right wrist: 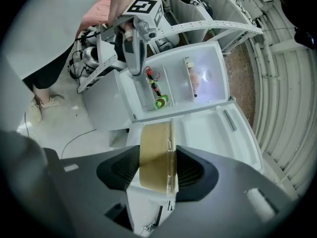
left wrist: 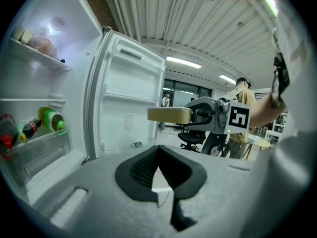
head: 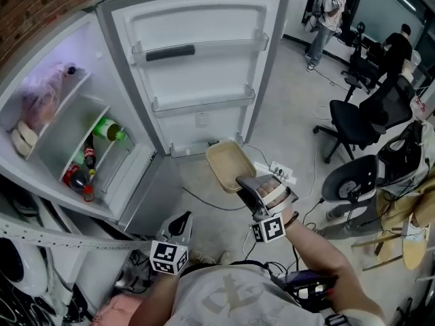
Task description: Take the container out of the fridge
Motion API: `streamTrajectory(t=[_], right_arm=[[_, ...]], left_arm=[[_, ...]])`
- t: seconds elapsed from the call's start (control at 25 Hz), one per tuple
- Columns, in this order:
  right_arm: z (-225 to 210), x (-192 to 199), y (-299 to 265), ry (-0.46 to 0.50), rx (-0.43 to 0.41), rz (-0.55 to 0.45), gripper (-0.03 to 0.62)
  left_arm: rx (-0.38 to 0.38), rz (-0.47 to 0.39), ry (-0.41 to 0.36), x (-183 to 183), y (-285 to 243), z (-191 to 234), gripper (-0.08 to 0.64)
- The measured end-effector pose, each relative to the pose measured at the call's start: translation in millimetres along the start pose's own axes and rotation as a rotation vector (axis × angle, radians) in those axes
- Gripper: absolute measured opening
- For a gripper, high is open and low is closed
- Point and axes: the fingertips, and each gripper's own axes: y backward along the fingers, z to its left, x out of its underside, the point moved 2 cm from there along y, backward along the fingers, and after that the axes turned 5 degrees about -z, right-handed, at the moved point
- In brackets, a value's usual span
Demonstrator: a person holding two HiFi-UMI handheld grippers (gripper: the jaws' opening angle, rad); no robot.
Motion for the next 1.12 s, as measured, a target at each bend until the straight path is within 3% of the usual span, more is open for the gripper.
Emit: streamTrajectory(t=[0.52,1.12], right_arm=[[24,54,62,-0.05,-0.003,0.156,0.222],[26,84,97,-0.078,0.014,0.201,0.222]], left_arm=[[0.128,0.017,-0.033,1,-41,-55,0.003],[0.181,0.004,-0.06,-8,-68,-93,0.003]])
